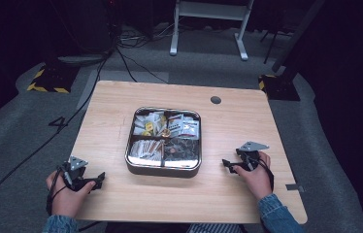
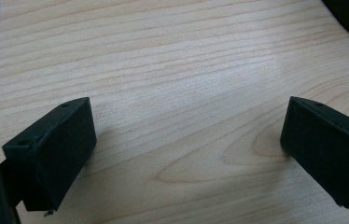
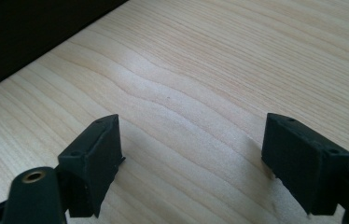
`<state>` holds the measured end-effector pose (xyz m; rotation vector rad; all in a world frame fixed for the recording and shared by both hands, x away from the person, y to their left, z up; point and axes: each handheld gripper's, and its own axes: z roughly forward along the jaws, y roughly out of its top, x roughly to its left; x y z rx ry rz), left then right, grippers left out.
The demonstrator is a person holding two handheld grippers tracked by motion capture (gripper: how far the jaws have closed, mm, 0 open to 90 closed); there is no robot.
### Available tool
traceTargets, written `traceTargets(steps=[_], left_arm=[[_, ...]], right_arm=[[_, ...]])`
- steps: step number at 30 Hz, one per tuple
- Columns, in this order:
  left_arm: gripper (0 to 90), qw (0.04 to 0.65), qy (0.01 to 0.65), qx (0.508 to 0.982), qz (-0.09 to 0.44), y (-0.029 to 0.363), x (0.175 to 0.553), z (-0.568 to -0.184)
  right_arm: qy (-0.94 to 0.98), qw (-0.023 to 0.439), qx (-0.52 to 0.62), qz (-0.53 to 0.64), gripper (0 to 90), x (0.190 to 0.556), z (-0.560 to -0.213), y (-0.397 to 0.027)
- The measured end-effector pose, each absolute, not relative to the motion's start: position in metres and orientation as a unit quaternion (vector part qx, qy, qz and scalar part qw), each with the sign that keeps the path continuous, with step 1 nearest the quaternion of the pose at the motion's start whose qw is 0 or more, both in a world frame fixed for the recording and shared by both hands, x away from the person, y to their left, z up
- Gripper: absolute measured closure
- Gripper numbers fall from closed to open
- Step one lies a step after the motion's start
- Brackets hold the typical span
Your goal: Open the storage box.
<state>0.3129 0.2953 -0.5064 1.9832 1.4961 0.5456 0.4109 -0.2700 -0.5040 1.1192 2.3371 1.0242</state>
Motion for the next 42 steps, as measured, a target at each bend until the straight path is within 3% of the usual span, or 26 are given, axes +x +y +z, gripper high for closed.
traceTargets(steps=[7, 18, 21, 42], left_arm=[[3.8, 0.295, 0.562, 0.745, 0.205, 0.295, 0.313, -0.506], [3.8, 0.295, 0.562, 0.745, 0.205, 0.295, 0.313, -0.506], [3.8, 0.295, 0.562, 0.745, 0.205, 0.295, 0.313, -0.506], [3.8, 0.295, 0.562, 0.745, 0.205, 0.295, 0.313, -0.506]], right_arm=[[0.829, 0.171, 0.394, 0.359, 27.0, 0.412, -0.501, -0.269], [0.824, 0.152, 0.403, 0.369, 29.6, 0.412, -0.494, -0.273], [0.813, 0.127, 0.416, 0.388, 29.8, 0.411, -0.489, -0.274], [0.798, 0.14, 0.365, 0.459, 35.0, 0.4, -0.439, -0.263]])
